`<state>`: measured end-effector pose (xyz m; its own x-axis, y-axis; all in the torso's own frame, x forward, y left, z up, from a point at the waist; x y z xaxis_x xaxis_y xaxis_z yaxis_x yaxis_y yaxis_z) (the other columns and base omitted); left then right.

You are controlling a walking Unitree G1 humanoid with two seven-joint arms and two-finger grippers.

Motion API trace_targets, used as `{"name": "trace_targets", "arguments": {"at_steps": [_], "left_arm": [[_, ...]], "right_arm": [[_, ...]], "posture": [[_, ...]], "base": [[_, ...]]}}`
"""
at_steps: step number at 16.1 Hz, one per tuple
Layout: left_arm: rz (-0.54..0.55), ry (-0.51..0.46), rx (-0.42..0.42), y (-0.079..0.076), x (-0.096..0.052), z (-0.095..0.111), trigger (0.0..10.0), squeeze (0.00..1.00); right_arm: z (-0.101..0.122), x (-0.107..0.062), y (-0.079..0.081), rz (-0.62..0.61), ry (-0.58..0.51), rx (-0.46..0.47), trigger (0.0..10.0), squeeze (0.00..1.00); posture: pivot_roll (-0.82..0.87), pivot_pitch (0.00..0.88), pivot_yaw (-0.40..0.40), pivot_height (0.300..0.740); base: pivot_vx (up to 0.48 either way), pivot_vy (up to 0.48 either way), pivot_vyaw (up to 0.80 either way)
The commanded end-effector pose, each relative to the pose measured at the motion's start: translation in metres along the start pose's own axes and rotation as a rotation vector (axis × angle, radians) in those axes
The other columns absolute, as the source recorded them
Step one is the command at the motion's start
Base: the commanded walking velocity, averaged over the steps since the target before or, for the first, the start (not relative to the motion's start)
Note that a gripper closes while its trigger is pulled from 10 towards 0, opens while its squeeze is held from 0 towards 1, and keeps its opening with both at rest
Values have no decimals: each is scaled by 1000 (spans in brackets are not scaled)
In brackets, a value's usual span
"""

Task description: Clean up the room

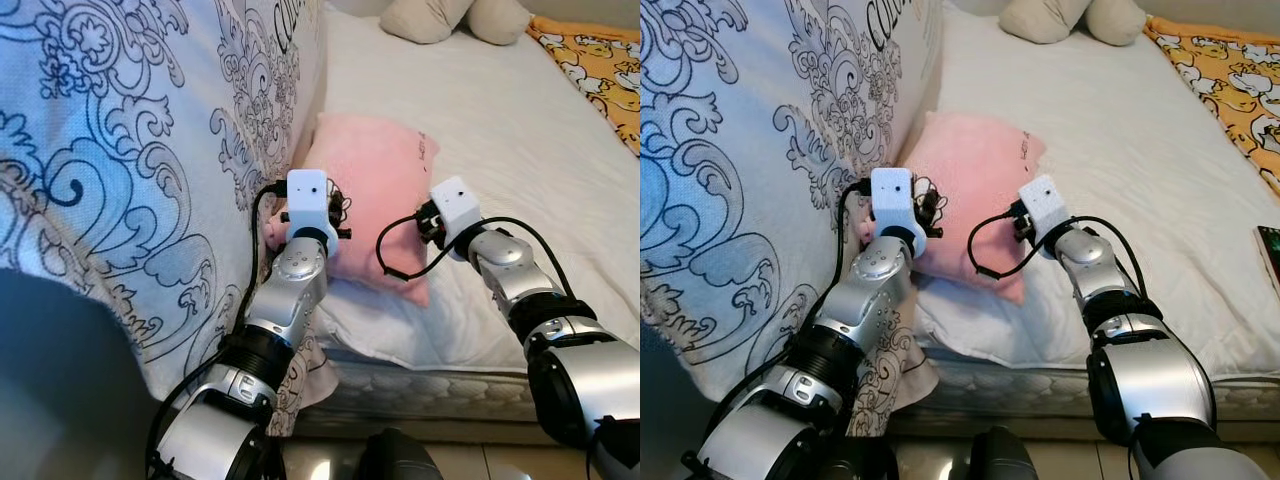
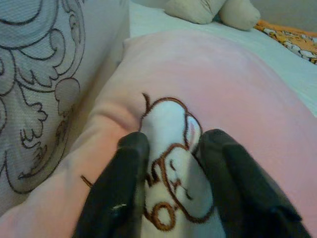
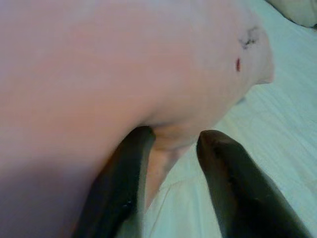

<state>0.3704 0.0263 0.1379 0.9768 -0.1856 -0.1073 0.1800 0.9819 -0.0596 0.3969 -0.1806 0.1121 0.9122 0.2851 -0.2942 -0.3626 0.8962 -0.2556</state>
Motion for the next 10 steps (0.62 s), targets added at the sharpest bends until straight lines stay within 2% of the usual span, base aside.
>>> {"name": "trace_targets", "arguments": {"at_steps": [1,4,6,7,8,10], "left_arm": [[-197,-11,-138,-83,-20,9,10000,1000],[-189,-59,-59,-69,-19,15,10000,1000],[-165,-120,14,-47,-21,25,10000,1000],[-151,-220,99,-26,-28,43,10000,1000],[-167,-305,163,-15,-39,57,10000,1000],[-205,-331,182,-6,-47,57,10000,1000]], "right_arm": [[14,0,-8,-56,-79,52,10000,1000],[21,0,-8,-85,-124,76,10000,1000],[32,-1,-7,-124,-210,94,10000,1000],[45,-6,-9,-190,-316,109,10000,1000],[53,-17,-10,-256,-406,116,10000,1000],[48,-29,-2,-288,-451,115,10000,1000]], "posture": [[-47,30,-64,703],[-48,10,-61,703],[-48,0,-51,703],[-46,0,-46,703],[-46,0,-44,703],[-53,0,-30,703]], "base": [[0,0,0],[0,0,0],[0,0,0],[0,0,0],[0,0,0],[0,0,0]]}}
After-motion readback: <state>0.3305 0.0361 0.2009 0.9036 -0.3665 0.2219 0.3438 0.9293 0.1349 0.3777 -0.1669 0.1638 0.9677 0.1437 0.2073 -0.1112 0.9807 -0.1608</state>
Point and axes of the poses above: a point about 5 cm out from each wrist's last joint towards the gripper, its own x axis pointing out of the wrist towards the gripper, its own z axis along the axis of the wrist's last joint, y = z × x, the point moved 2 cm from there along x, pointing out of the wrist towards the gripper, and after that the axes turned 5 degrees about x, right-handed, at the moved point
